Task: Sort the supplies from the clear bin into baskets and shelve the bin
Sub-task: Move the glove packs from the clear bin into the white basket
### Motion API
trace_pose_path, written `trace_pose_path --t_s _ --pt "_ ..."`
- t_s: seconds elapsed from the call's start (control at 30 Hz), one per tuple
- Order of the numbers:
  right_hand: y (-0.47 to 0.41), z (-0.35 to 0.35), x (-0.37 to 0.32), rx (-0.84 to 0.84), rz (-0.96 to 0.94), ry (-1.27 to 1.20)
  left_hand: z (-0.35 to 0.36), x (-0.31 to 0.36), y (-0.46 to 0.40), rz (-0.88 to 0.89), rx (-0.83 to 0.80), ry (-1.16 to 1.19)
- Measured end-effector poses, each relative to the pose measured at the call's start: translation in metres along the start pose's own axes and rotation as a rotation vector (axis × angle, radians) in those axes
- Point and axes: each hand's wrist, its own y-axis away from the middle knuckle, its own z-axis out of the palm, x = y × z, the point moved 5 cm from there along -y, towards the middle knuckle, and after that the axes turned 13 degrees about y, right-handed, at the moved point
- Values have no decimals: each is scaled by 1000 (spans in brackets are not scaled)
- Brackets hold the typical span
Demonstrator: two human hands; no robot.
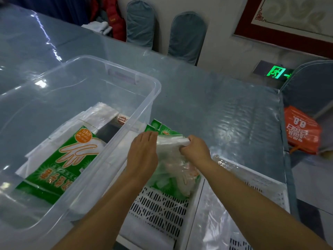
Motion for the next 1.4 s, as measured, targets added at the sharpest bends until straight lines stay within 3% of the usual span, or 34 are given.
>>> trace_pose_path --t_s 0.07,0.2,0.3,0.4,0.57,0.73,1.07,1.2,1.4 --pt "4 4 2 30 -2 19 14 1 4 60 -79 32" --pt "10 1 4 76 -28 158 55 -12 12 81 -435 -157" --pt "11 -3 7 149 -98 267 67 -20 7 115 -495 -201" --pt "19 -2 2 243 -300 318 65 -18 -2 179 -471 -197" --pt "29 16 -3 200 -488 501 48 -13 -7 184 -371 -129" --pt "36 13 0 221 -489 399 27 -18 8 90 -168 -28" --pt "46 -10 8 364 -392 62 3 -1 14 242 -154 -41" --pt "47 -19 14 417 -364 4 -15 5 -6 43 -93 -28" --pt "52 -22 20 443 -324 -93 -7 5 -54 -110 -5 34"
